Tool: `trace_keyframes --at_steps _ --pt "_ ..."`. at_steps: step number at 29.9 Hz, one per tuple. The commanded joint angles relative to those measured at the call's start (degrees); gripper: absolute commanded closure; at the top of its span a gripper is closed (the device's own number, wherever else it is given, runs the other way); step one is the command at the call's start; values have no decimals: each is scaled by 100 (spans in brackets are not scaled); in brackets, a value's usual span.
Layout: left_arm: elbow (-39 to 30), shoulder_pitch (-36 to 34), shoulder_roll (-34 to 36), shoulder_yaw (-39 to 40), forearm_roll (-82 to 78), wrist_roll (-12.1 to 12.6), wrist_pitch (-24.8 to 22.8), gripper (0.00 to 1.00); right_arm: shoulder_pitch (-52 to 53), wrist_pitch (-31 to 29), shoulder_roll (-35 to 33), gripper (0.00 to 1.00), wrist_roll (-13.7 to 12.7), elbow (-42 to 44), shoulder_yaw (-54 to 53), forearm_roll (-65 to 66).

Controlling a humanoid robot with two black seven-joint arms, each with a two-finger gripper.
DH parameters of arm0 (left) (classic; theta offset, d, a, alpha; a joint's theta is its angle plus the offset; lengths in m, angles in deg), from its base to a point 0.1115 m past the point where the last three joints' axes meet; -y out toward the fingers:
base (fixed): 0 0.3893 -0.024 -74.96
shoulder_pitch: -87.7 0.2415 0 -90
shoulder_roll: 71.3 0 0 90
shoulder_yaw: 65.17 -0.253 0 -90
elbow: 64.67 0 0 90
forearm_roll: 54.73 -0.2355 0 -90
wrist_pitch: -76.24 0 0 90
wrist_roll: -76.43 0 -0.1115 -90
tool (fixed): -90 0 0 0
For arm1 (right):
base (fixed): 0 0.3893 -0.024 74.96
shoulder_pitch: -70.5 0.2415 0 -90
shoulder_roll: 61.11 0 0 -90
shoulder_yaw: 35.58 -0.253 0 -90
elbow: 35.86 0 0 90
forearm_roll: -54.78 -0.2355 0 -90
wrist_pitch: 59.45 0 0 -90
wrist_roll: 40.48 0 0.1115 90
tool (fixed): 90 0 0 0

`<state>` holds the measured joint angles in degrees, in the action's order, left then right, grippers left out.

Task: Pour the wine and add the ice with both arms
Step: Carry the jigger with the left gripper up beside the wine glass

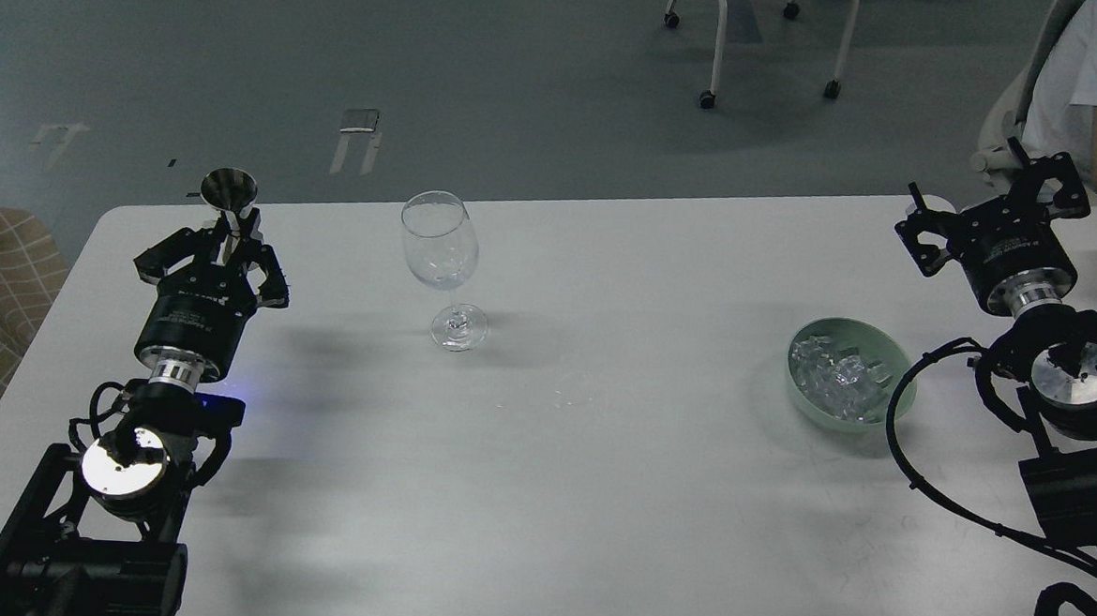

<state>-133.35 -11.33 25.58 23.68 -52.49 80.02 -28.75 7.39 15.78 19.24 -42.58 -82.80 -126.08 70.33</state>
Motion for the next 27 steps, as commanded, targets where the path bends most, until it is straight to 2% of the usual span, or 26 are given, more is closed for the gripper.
trace_keyframes --at_steps 1,4,13,22,27 --pt "-216 -2 -2 -43 -5 19 348 100 -17 0 -10 0 0 0 -2 -9" --pt "-242 -11 -3 -253 -22 10 532 100 -25 0 -19 0 0 0 -2 -9" --pt "-435 -37 182 -605 -31 19 612 100 -34 0 -19 0 0 0 -11 -9" --pt "-401 -485 314 -966 -22 19 691 100 -78 0 -54 0 9 0 -37 -17" --pt "-383 -512 323 -1167 -84 45 700 100 -78 0 -168 0 9 9 -37 -26"
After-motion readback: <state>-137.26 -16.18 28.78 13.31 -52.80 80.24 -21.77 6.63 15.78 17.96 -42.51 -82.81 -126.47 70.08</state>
